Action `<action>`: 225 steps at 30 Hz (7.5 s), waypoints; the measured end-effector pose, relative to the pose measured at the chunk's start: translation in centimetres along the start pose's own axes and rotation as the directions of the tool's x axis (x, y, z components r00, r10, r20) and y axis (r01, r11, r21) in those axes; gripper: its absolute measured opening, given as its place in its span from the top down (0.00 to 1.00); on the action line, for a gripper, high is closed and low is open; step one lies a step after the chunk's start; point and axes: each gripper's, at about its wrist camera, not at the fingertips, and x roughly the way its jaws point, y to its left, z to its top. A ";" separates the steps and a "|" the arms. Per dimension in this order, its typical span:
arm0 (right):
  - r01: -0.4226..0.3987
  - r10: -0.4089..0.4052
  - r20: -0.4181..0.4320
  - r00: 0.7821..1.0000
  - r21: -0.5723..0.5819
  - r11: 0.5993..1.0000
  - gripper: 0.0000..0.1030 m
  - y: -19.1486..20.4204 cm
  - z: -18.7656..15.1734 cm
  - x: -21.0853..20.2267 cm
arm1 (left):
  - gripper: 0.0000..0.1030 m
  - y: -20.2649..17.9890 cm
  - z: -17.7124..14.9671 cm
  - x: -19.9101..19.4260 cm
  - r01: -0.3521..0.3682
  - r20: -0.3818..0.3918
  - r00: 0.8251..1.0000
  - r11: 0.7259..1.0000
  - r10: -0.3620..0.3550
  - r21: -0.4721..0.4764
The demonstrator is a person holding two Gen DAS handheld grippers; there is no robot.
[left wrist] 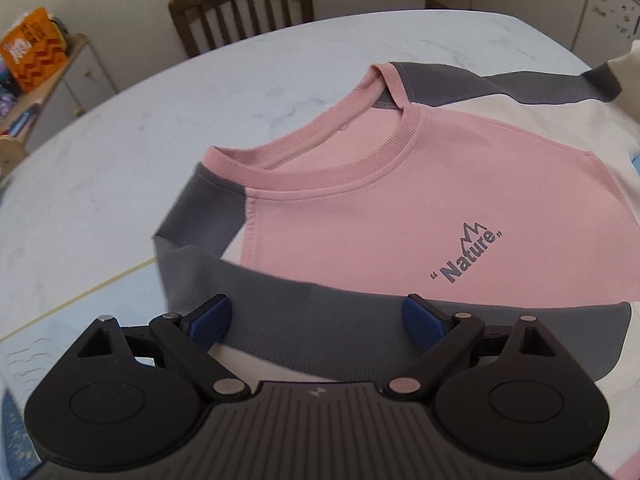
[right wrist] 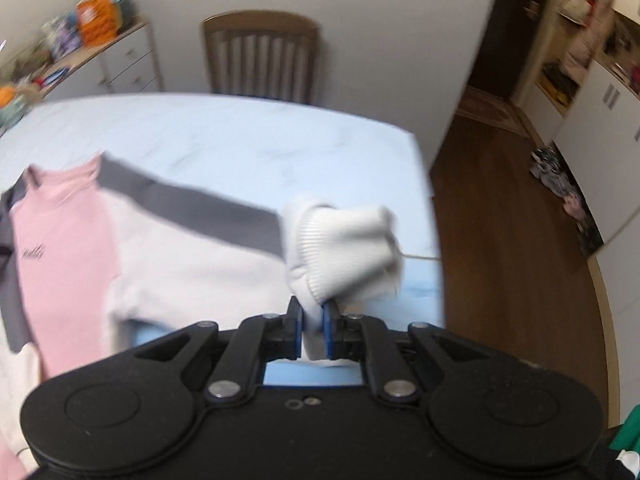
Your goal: Fold clothes
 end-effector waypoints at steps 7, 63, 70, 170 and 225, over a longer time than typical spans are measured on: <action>-0.006 0.008 0.026 1.000 -0.078 0.997 0.00 6.9 0.0 -1.5 | 0.07 0.7 -0.1 -1.6 0.089 0.021 0.996 0.996 -0.089 0.029; -0.242 0.273 -0.033 0.961 -0.575 0.782 0.00 16.5 -6.0 2.4 | 0.13 -13.5 -0.9 -6.5 0.423 -0.083 0.900 0.810 -0.428 0.406; -0.241 0.318 0.009 0.948 -0.631 0.737 0.00 17.1 -5.7 4.5 | 0.13 -16.5 -10.3 -9.4 0.569 -0.326 0.821 0.728 -0.470 0.384; -0.358 0.363 -0.067 0.929 -0.403 0.842 0.00 14.3 -4.3 1.0 | 0.38 -9.7 0.3 -6.5 0.389 0.070 0.905 0.885 -0.418 0.254; -0.577 0.467 -0.361 0.807 -0.319 0.752 0.00 37.0 -13.9 -4.9 | 0.54 -14.3 -21.7 -15.3 0.263 0.006 0.951 0.818 -0.309 0.512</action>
